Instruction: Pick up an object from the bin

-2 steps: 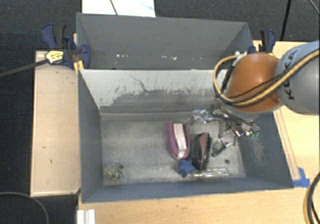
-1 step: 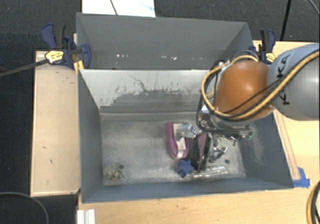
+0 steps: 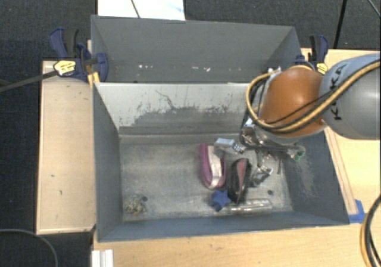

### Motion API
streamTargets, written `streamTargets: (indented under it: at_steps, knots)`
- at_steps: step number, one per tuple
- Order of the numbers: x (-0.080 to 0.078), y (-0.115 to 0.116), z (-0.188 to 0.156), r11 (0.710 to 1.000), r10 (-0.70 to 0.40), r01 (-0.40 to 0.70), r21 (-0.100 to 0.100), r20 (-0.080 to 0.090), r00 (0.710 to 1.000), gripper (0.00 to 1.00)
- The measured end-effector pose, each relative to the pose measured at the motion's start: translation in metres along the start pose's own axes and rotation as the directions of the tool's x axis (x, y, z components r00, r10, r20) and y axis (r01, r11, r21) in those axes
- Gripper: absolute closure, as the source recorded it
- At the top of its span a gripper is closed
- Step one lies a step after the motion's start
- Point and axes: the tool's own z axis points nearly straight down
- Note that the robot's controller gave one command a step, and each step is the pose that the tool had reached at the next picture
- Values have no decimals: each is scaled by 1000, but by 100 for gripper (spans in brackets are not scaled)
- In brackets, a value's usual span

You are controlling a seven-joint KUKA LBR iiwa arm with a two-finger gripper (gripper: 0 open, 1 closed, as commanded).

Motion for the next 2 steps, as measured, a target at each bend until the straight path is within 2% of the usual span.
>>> streamTargets:
  at_steps: [1, 2]
  knots:
    - [13, 26, -2, 992, -123, 123, 13, 6, 992, 0]
    - [8, 25, -7, 992, -126, 126, 22, 19, 992, 100]
